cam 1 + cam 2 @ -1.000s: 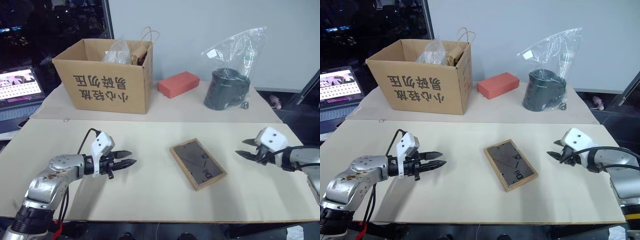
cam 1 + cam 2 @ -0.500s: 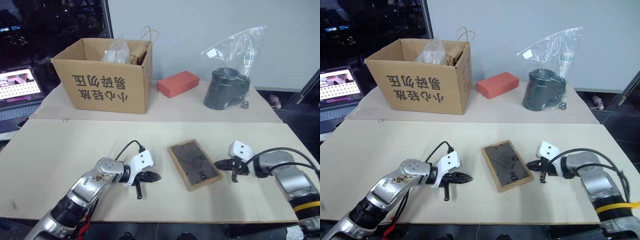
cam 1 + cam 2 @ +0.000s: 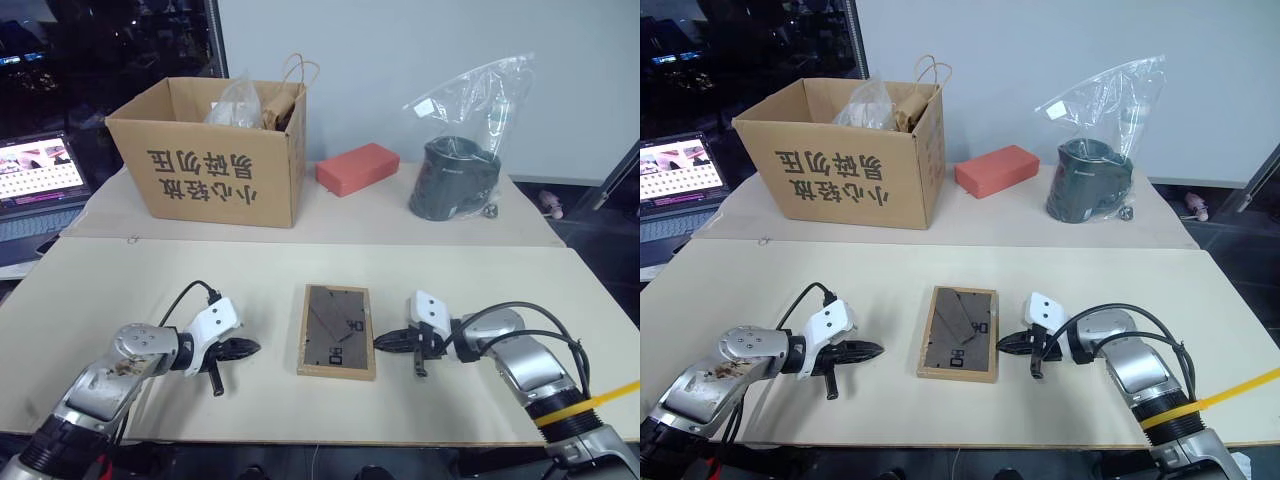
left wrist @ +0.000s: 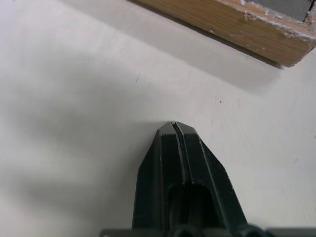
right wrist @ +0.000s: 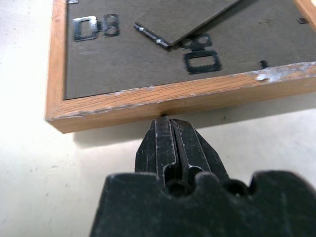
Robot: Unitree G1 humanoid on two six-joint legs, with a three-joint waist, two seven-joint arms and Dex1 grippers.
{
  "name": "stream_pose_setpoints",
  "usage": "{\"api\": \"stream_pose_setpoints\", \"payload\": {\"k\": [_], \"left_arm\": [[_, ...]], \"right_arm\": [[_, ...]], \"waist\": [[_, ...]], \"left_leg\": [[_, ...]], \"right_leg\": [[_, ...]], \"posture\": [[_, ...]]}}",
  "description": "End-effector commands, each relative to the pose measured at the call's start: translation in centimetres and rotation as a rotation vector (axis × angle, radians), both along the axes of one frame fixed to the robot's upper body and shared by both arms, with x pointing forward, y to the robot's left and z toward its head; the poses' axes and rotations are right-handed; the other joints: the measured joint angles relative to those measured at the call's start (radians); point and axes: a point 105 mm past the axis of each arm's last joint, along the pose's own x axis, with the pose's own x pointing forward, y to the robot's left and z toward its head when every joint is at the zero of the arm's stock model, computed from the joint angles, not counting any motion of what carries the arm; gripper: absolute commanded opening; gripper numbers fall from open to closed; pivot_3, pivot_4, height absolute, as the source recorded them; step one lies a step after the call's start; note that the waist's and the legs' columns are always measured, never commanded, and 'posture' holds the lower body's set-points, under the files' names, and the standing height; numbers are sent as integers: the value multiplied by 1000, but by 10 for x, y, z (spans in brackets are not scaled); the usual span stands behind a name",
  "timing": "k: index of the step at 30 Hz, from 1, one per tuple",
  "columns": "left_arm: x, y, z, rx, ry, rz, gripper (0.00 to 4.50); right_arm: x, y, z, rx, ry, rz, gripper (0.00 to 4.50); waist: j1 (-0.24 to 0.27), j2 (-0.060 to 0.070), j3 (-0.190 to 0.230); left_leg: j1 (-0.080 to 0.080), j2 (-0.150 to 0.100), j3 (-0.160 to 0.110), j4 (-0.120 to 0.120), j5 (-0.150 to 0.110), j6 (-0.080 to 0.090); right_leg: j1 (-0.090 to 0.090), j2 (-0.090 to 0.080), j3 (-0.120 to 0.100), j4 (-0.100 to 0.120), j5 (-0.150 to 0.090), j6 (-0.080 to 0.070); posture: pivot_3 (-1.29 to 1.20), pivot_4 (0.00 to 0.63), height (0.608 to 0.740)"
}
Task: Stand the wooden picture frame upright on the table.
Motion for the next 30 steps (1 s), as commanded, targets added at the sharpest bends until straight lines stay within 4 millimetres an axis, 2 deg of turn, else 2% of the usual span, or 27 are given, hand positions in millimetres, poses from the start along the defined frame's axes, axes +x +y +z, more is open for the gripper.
{"api": "stream_pose_setpoints", "payload": {"k": [1,3,5,7,9,10,11,16,21,30], "left_arm": [[4,1,1,-85,38,121,0],[8,-2,11,-199,141,228,0],[6,-9,37,-407,238,215,0],[4,-9,52,-524,333,215,0],[-4,-7,74,-684,521,177,511],[-9,-8,80,-712,581,152,590],[-14,-7,80,-702,630,144,937],[-8,-3,51,-554,765,272,2686],[-10,-34,39,-509,839,206,4390],[-16,-77,10,-529,941,206,4491]], "right_arm": [[4,1,5,-19,-42,10,79],[8,-11,-3,-88,-61,-19,79],[15,-26,-4,-128,-79,-60,79],[19,-35,-2,-136,-94,-84,79],[24,-48,7,-141,-111,-112,0],[26,-53,11,-141,-119,-124,0],[28,-56,14,-141,-124,-129,0],[29,-49,17,-127,-129,-100,0],[20,-23,11,-70,-103,-36,0],[6,8,6,-16,-78,28,0]], "waist": [[2,0,0],[5,0,0],[10,0,0],[10,-1,0],[10,-1,0],[9,-1,0],[8,-1,1],[-5,-1,0],[1,-1,1],[6,-1,1]], "left_leg": [[0,0,0,0,0,0],[0,0,0,0,0,0],[-1,0,-1,1,0,0],[-2,0,-1,2,0,0],[-1,0,-1,2,0,0],[-1,0,-1,2,0,0],[-1,-1,-1,2,0,0],[-1,-1,-2,0,0,1],[-1,-1,-2,1,0,0],[-2,-1,-3,1,0,0]], "right_leg": [[0,0,0,1,0,-1],[0,0,0,1,-1,-1],[0,0,-1,1,-1,0],[0,0,-1,2,-1,1],[0,0,-1,2,-1,1],[1,0,-1,2,-1,1],[0,0,-1,2,-1,2],[0,0,-1,3,-2,1],[0,0,-1,4,-2,1],[0,0,-1,4,1,-4]], "posture": [[0,150,740],[0,150,740],[0,150,740],[0,150,740],[0,150,740],[0,150,740],[0,150,740],[0,150,740],[0,150,740],[0,150,740]]}}
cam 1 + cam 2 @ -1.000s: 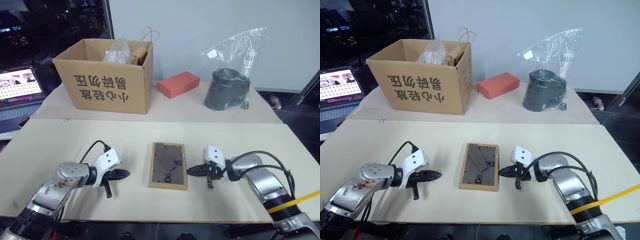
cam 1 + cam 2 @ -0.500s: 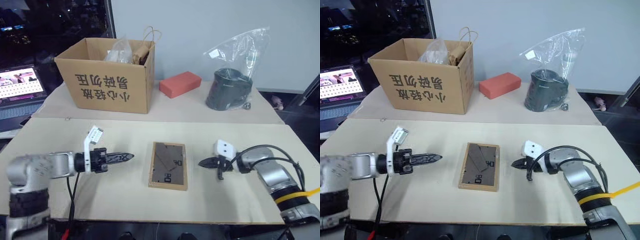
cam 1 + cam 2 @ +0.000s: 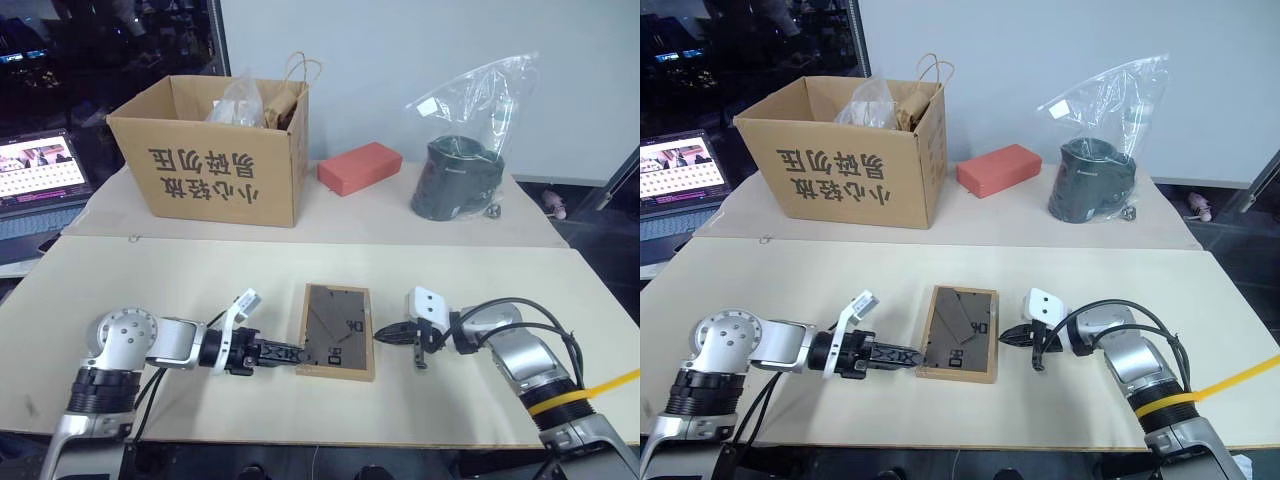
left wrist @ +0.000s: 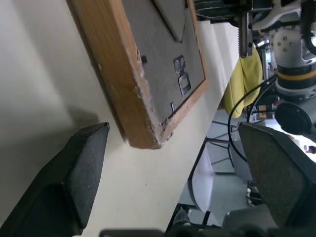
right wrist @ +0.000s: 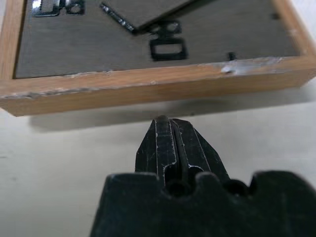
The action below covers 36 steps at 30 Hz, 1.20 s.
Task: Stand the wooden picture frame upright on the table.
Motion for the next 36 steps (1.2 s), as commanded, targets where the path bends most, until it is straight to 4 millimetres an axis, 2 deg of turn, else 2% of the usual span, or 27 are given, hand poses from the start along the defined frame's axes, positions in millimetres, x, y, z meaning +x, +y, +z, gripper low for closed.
{"api": "stream_pose_setpoints", "payload": {"k": [1,7,11,14,21,22,24,26,29,31,33,35,36], "left_arm": [[0,-15,-7,-26,30,15,4491],[13,-24,3,-133,32,98,4491],[16,-18,5,-155,31,169,4491],[17,-13,5,-174,42,216,3756],[18,-18,21,-290,56,251,1269],[17,-18,23,-291,58,255,1127],[17,-17,26,-298,60,272,1128],[19,-12,33,-327,46,299,1128],[17,-4,52,-383,-37,287,1128],[13,-3,59,-378,-75,262,1128],[12,-2,62,-376,-91,247,1128],[13,-1,65,-359,-104,241,1128],[16,-1,66,-357,-107,251,1128]], "right_arm": [[-5,14,10,42,-22,31,0],[-8,18,6,42,-14,32,0],[-8,17,5,44,-11,26,0],[-8,16,4,41,-10,22,0],[-5,16,11,61,-16,17,0],[-3,15,14,65,-21,11,0],[-1,10,18,73,-27,-7,0],[2,0,26,92,-30,-45,0],[11,-33,47,113,-48,-171,0],[16,-48,63,153,-49,-240,0],[18,-51,81,242,-22,-273,0],[2,-40,106,359,87,-185,598],[-7,-33,122,411,129,-129,723]], "waist": [[1,0,0],[8,0,0],[6,0,0],[1,0,0],[3,0,0],[4,0,0],[5,0,0],[5,0,0],[12,0,0],[15,0,0],[15,0,0],[16,0,0],[17,0,0]], "left_leg": [[0,0,0,0,0,0],[0,-2,-1,0,0,0],[0,-2,-1,0,0,0],[0,-2,-2,0,0,0],[0,-2,-2,0,0,-1],[0,-2,-2,0,0,-1],[0,-2,-2,0,0,-1],[0,-2,-2,0,0,-1],[0,-2,-2,0,0,-1],[-1,-2,-2,0,0,-1],[-2,-2,-2,0,0,-1],[-2,-2,-2,-1,0,-1],[-2,-2,-2,-1,0,-1]], "right_leg": [[0,0,0,0,0,0],[1,-1,0,-1,0,0],[1,-1,0,-1,0,0],[1,-1,0,0,0,0],[1,-1,0,0,0,0],[1,-1,0,-1,0,0],[1,-1,0,-1,0,0],[1,-1,0,-1,0,0],[0,-1,0,-1,0,0],[0,-1,0,-2,0,0],[0,-1,0,-3,0,-1],[0,-1,0,-3,0,-1],[0,-1,0,-3,0,-1]], "posture": [[0,150,740],[0,150,740],[0,150,740],[0,150,740],[0,150,740],[0,150,740],[0,150,740],[0,150,740],[0,150,740],[0,150,740],[0,150,740],[0,150,740],[0,150,740]]}}
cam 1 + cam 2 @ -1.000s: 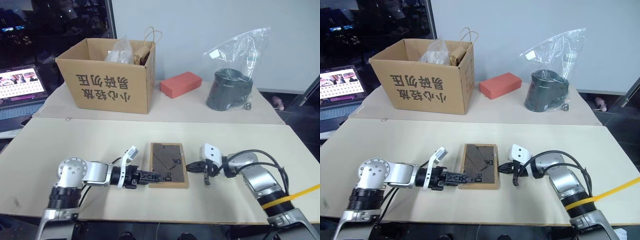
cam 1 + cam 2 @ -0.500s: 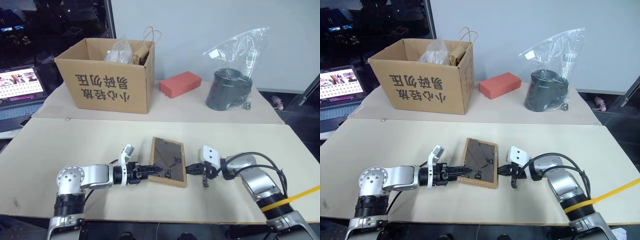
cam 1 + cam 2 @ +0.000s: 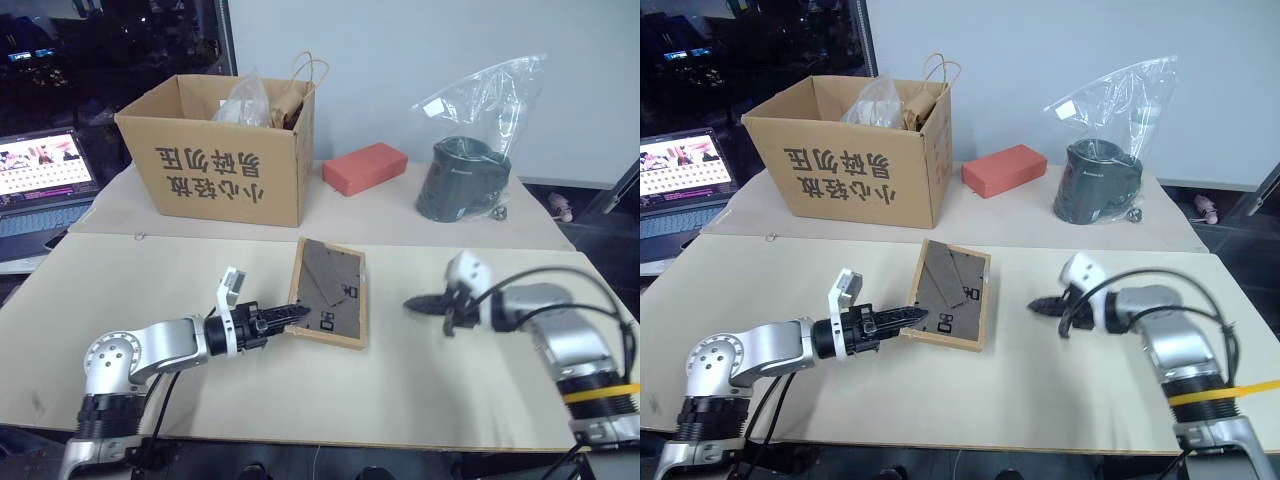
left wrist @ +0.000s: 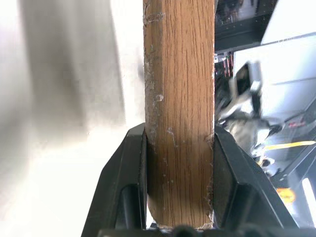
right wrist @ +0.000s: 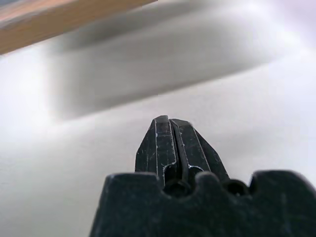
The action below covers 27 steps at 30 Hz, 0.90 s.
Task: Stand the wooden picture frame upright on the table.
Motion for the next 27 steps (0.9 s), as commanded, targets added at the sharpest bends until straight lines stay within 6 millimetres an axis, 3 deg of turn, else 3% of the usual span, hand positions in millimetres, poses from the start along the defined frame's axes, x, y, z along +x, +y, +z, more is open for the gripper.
{"api": "stream_pose_setpoints", "payload": {"k": [1,4,8,11,16,27], "left_arm": [[5,-3,22,-58,-66,-3,1128],[5,-11,25,-49,-81,-18,1128],[3,-18,35,-105,-116,-31,1128],[3,-18,31,-102,-104,-23,1128],[3,-26,36,-151,-118,-17,1128],[-5,-39,39,-180,-133,-8,1128]], "right_arm": [[-33,28,60,224,72,213,1026],[-48,51,80,259,89,299,2118],[-60,77,65,186,142,360,3454],[-52,94,61,198,138,341,4419],[-22,104,48,108,95,204,4470],[-12,100,49,120,84,136,4470]], "waist": [[1,0,0],[3,0,0],[10,0,0],[9,0,0],[10,0,0],[13,0,0]], "left_leg": [[0,0,0,0,0,0],[-1,0,0,0,0,0],[-3,0,-1,-1,-1,-1],[-6,0,-1,0,-1,-1],[-8,0,-1,0,-1,-2],[-10,0,-2,0,-1,-2]], "right_leg": [[0,0,0,0,0,0],[-1,0,0,-1,0,0],[0,0,-1,-5,0,0],[-3,0,-1,-5,0,0],[-7,0,-1,-3,1,-1],[-8,0,-1,-2,1,-1]], "posture": [[0,150,740],[0,150,740],[0,150,740],[0,150,740],[0,150,740],[0,150,740]]}}
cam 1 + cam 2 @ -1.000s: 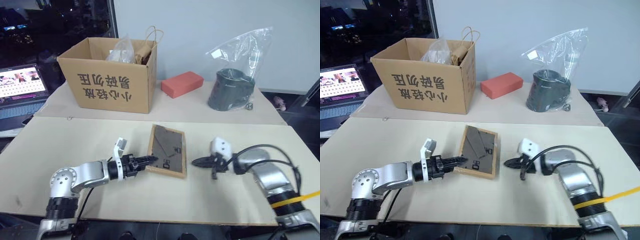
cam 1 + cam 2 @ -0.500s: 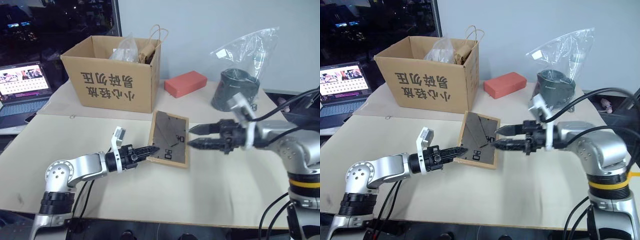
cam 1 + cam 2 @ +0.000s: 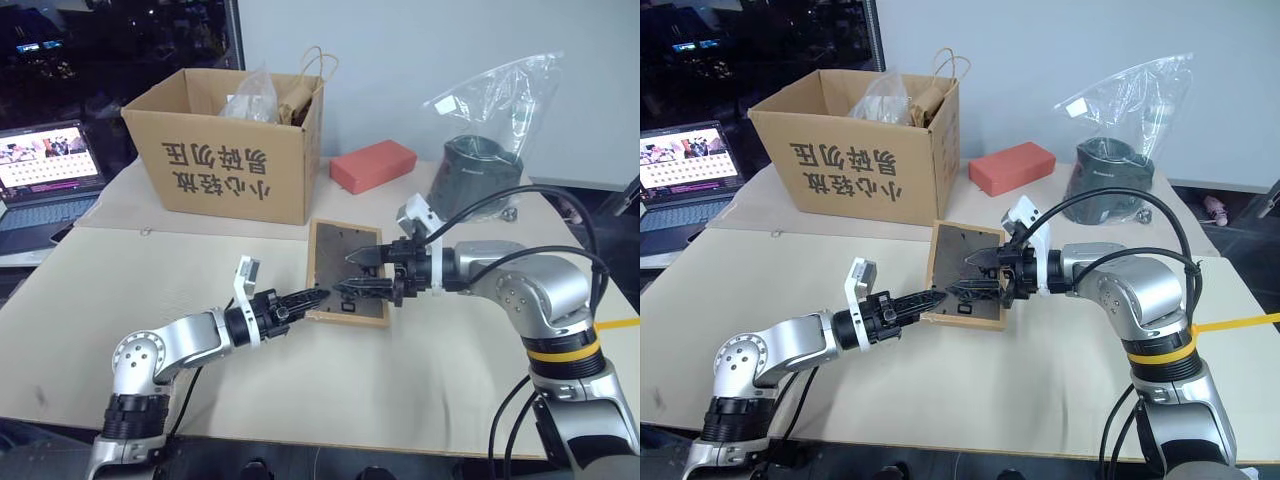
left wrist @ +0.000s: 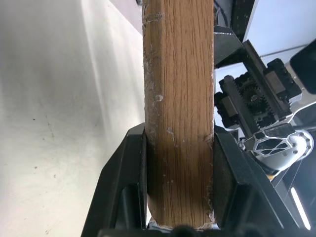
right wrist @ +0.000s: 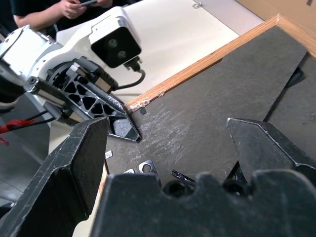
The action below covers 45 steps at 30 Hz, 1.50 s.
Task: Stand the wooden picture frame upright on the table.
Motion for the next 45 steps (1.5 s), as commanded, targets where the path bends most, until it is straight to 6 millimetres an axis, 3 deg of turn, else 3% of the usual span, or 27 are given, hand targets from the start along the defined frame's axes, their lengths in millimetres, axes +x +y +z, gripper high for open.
{"api": "stream_pose_setpoints", "payload": {"k": [1,5,11,15,20,25,27,30,36,41,43,45], "left_arm": [[-11,-8,29,-71,-115,-55,1128],[-10,-5,29,-67,-115,-52,1128],[-5,-1,36,-55,-134,-60,1128],[-2,3,35,-44,-125,-60,1128],[-16,0,48,-97,-203,-158,1128],[-9,16,51,-96,-196,-165,1128],[-8,20,51,-62,-187,-168,1128],[-11,23,60,-76,-226,-202,1128],[-9,29,59,-67,-203,-216,1128],[-6,36,58,-110,-166,-242,1128],[-5,39,58,-151,-146,-260,1128],[-5,42,57,-168,-135,-266,1128]], "right_arm": [[11,-8,4,12,-20,-68,4470],[19,-15,15,35,-36,-95,4470],[-21,12,-9,-27,22,126,4470],[-37,18,-1,43,-36,237,4470],[-27,-1,3,-6,-84,162,4470],[-39,-6,20,23,-135,216,4470],[-36,-11,18,-24,-164,185,4470],[-19,-36,-4,-232,-236,93,4470],[0,-76,14,-193,-272,-70,4470],[23,-104,3,-250,-503,-260,4470],[27,-111,-2,-331,-709,-312,4470],[26,-110,6,-427,-1002,-349,4470]], "waist": [[-2,0,0],[-2,0,0],[-3,0,0],[-2,0,0],[-4,0,0],[-2,0,0],[-6,0,0],[-4,0,0],[-1,0,0],[-5,0,0],[-4,0,0],[-4,0,0]], "left_leg": [[0,0,0,0,0,0],[0,0,0,0,0,0],[0,0,0,-1,0,0],[-1,0,0,0,0,0],[0,0,0,0,0,-1],[-1,0,0,0,0,-1],[-1,0,0,-1,0,-1],[-2,0,0,-1,0,-1],[-5,0,0,0,0,-1],[-5,0,-1,-1,0,-1],[-5,0,-1,0,0,-1],[-5,-1,-1,0,1,-1]], "right_leg": [[0,0,0,0,0,0],[0,0,0,0,0,0],[-1,0,0,0,0,0],[-1,0,0,0,0,0],[-2,0,0,1,0,0],[-2,0,0,0,0,0],[-3,0,0,1,0,0],[-3,0,0,1,0,0],[-5,0,0,0,0,0],[-6,0,0,0,0,0],[-6,0,-1,0,0,0],[-6,0,-1,0,0,0]], "posture": [[0,150,740],[0,150,740],[0,150,740],[0,150,740],[0,150,740],[0,150,740],[0,150,740],[0,150,740],[0,150,740],[0,150,740],[0,150,740],[0,150,740]]}}
